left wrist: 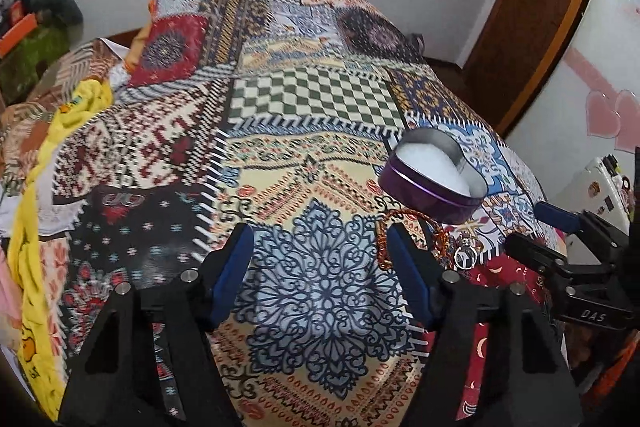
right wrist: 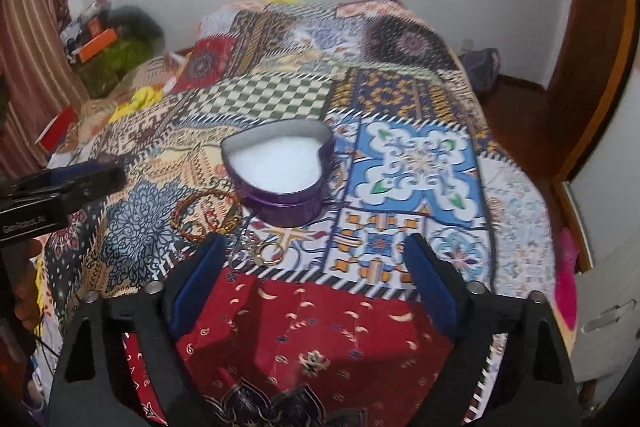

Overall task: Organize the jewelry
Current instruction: 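Move both grippers down toward the jewelry beside the purple heart tin, then grasp the orange beaded bracelet with left gripper while right gripper grasps a ring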

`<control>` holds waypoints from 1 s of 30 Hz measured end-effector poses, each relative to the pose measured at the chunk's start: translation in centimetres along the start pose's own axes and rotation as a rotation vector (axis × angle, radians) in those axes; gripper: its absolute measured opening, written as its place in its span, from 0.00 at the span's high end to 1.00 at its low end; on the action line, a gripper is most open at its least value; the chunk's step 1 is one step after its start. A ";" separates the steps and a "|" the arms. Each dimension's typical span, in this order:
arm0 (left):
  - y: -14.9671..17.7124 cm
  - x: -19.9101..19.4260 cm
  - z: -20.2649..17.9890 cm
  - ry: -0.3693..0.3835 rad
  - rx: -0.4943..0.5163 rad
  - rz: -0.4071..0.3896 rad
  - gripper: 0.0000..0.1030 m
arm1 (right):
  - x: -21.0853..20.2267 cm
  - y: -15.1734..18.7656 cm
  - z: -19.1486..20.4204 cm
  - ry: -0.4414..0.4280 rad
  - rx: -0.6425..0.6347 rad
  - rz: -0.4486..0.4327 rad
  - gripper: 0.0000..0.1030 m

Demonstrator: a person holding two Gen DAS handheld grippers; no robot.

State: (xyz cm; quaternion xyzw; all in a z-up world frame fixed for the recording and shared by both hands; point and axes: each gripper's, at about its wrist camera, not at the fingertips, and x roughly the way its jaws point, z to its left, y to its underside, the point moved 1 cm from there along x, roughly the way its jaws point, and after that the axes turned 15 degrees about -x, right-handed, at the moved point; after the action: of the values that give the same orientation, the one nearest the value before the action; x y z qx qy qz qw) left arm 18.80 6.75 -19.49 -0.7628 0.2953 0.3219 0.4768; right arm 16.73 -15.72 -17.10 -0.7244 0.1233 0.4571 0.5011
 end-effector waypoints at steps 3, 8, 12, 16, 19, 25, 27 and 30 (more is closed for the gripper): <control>0.2 0.8 -0.7 0.016 0.027 0.033 0.38 | 0.9 -0.4 0.3 -0.036 -0.015 0.012 0.33; 0.3 2.3 -1.2 0.042 0.040 0.101 0.50 | 2.3 -0.9 0.9 -0.105 -0.052 0.048 0.48; 0.5 3.2 -1.4 0.072 0.032 0.148 0.63 | 3.1 -1.1 1.4 -0.148 -0.072 0.068 0.58; 0.9 3.4 -2.1 0.085 0.052 0.156 0.65 | 3.5 -1.2 1.7 -0.168 -0.085 0.075 0.65; 1.1 3.8 -2.5 0.085 0.067 0.165 0.70 | 3.9 -1.1 2.0 -0.181 -0.092 0.088 0.70; 1.3 4.2 -2.6 0.069 0.069 0.156 0.71 | 4.2 -1.2 2.0 -0.189 -0.091 0.097 0.75; 1.3 4.3 -2.6 0.063 0.063 0.152 0.77 | 4.5 -1.2 1.9 -0.199 -0.084 0.105 0.82; 1.4 4.1 -2.5 0.064 0.066 0.150 0.90 | 4.6 -1.2 1.8 -0.203 -0.079 0.103 0.85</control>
State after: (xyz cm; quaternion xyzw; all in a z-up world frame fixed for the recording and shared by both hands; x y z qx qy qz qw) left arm 20.82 3.34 -22.51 -0.7321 0.3772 0.3224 0.4667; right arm 19.04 -12.34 -20.08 -0.6863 0.0907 0.5577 0.4580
